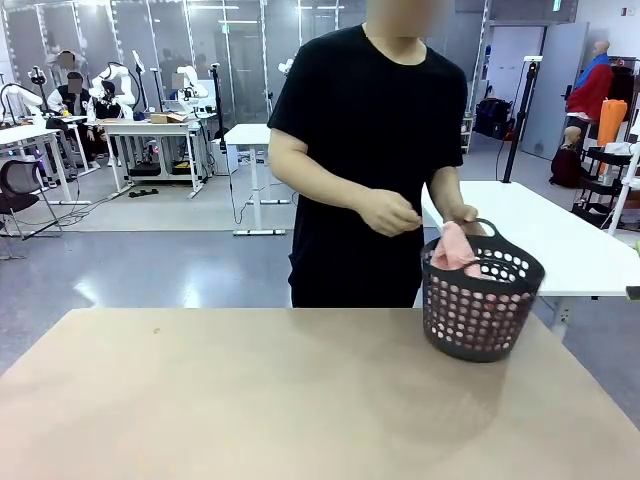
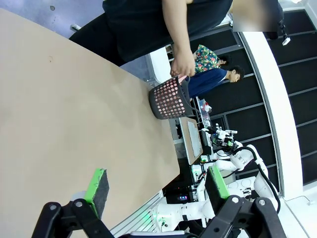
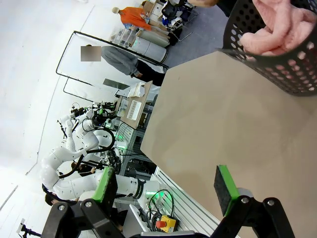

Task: Fold the towel.
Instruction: Grab the top end of the 100 cm Hotel Towel extended by the human.

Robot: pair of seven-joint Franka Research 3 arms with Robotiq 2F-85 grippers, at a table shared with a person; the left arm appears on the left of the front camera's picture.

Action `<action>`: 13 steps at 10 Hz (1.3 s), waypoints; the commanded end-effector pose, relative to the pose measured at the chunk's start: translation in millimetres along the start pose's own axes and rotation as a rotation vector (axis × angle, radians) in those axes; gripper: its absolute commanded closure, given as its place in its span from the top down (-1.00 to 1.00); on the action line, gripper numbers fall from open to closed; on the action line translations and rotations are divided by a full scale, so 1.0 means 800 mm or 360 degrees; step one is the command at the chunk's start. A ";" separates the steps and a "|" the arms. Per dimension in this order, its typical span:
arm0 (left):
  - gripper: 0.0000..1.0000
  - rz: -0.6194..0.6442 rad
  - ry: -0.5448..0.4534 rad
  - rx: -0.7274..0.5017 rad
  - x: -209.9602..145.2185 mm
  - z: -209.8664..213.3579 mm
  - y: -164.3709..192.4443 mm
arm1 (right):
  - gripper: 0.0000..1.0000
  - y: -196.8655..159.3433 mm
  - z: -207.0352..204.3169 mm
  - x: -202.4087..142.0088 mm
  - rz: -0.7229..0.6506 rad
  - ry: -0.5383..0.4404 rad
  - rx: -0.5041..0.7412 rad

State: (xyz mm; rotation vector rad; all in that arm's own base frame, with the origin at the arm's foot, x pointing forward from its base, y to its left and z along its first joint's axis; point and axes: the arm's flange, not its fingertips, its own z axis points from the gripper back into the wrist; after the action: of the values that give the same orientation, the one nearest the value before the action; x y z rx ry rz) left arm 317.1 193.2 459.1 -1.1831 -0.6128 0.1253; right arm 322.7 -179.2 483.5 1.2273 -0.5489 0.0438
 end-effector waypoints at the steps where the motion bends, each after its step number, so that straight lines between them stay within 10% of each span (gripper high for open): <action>1: 1.00 -0.0014 0.0008 -0.0017 0.001 0.001 0.000 | 1.00 0.000 0.000 0.001 0.0010 -0.0009 0.0022; 13: 1.00 -0.0014 0.0008 -0.0017 0.001 0.001 0.000 | 1.00 0.000 0.000 0.001 0.0010 -0.0009 0.0022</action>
State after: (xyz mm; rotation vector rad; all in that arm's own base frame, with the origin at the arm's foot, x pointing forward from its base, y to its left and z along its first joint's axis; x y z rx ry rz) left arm 317.0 193.2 459.2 -1.1833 -0.6127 0.1251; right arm 322.7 -179.1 483.5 1.2273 -0.5488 0.0438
